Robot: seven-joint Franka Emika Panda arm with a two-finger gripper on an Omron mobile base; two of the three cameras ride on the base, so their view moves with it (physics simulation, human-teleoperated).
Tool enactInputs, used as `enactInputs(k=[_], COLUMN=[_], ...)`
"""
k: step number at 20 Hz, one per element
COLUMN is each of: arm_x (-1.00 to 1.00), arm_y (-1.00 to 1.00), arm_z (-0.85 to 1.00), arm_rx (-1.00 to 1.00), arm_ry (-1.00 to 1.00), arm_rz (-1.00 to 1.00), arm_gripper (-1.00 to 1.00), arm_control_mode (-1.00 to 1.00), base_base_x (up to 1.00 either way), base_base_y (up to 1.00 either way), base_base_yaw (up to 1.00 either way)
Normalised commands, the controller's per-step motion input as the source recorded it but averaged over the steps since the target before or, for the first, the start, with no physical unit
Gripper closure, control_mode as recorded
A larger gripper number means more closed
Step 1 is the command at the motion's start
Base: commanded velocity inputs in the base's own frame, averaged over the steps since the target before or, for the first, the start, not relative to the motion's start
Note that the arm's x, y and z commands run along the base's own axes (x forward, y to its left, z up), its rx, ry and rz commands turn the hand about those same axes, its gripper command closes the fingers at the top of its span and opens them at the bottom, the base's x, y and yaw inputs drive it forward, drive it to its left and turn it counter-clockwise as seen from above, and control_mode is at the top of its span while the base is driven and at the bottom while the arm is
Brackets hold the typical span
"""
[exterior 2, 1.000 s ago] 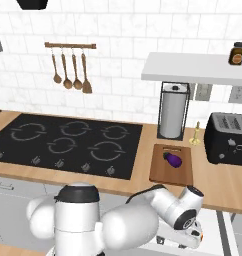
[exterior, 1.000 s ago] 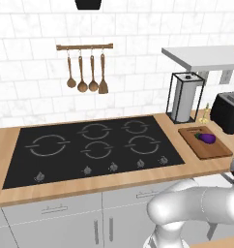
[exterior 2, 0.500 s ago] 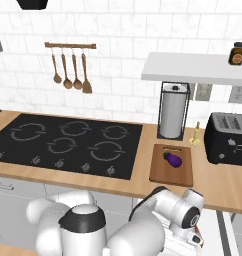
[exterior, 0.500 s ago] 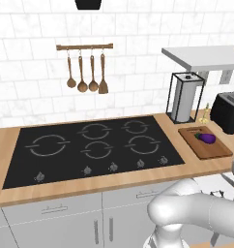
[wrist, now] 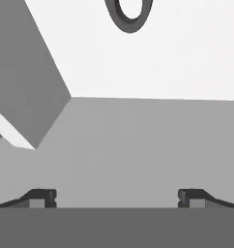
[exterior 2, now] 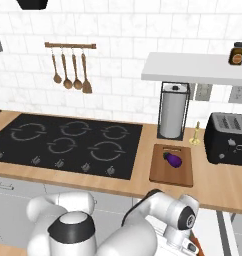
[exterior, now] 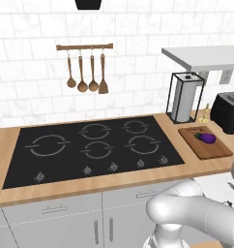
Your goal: Place the appropriate cutting tool for cutting the eggplant skin on the cutting board.
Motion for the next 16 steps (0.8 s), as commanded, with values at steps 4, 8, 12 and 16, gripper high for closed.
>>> enactInputs(k=[4,8,12,16], arm_x=[0.10,0.31,0.37,0.43], arm_y=[-0.01,0.00,0.00,-0.14], arm_z=[0.02,-0.03,-0.12,-0.23], arm_rx=[0.00,0.00,0.00,0.00], arm_ry=[-0.18,-0.31,-0.28,-0.05], arm_rz=[0.00,0.00,0.00,0.04], arm_gripper=[-1.00,-1.00,-1.00,-1.00], arm_control_mode=[-1.00,-1.00,-1.00,-1.00], base_base_x=[0.00,0.00,0.00,0.00], base_base_y=[0.00,0.00,0.00,0.00], base_base_yaw=[0.00,0.00,0.00,0.00])
